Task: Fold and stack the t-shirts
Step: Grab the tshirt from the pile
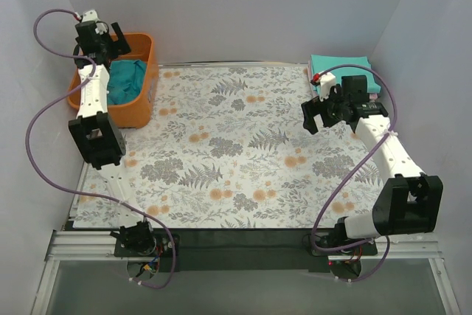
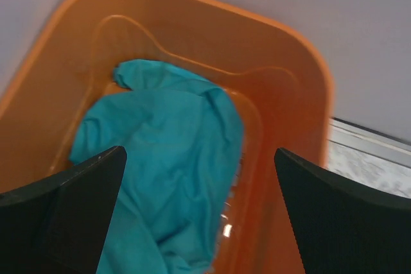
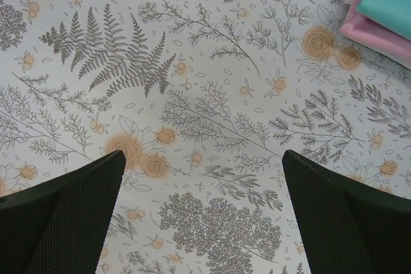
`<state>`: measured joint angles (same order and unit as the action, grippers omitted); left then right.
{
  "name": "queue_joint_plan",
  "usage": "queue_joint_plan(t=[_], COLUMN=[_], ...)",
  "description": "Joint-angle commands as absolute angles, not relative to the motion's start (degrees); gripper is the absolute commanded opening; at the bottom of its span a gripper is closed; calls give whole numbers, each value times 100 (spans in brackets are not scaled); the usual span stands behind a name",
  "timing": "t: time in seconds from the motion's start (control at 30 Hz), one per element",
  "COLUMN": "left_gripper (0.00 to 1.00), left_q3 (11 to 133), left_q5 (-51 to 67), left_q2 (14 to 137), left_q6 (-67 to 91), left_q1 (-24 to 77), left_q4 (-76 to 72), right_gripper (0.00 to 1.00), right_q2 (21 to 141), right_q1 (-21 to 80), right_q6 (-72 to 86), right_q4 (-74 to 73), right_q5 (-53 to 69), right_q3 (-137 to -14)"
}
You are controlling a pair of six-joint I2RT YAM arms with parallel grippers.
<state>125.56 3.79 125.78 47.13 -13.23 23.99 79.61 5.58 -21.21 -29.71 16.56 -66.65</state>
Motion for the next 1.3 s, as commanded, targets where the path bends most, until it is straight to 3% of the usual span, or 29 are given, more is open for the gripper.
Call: queue_joint_plan(t=[0.0,0.67,0.77,0.9,0.97,1.0,1.03,1.1,1.27], left_gripper=[93,98,90,67,39,39,14,0,0], left_q3=[12717,12551,12603,12735,12884,12954,13112,13253,13307], left_q5=[89,-1098,-1090,-879,-835,-826,-826,-704,-159], left_q2=[12901,14405,14484,14581,14590,14572,14546,14432,13528], left_q6=[4135,3059,3006,3032,3076,3076,3146,3243,3541], left_q1=[-1345,-1354,-1354,-1354,-1354,-1354,-1354,-1362,-1362], left_q4=[1837,1854,1872,2004,2004,2004,2013,2004,1504], right_gripper=[98,98,98,98,98,98,98,98,98], right_q2=[8059,8587,8622,8675,8701,8710,8719,8728,8684], right_q1=[527,519,519,519,527,527,519,519,519], right_q6=[-2153,-2259,-2259,-2285,-2294,-2285,-2285,-2268,-2206], right_q4=[-2795,-2795,-2795,-2830,-2830,-2847,-2839,-2839,-2856], right_q5=[1591,1239,1230,1248,1248,1257,1257,1283,1362], right_q3=[-6943,-7101,-7163,-7268,-7295,-7304,-7321,-7339,-7286])
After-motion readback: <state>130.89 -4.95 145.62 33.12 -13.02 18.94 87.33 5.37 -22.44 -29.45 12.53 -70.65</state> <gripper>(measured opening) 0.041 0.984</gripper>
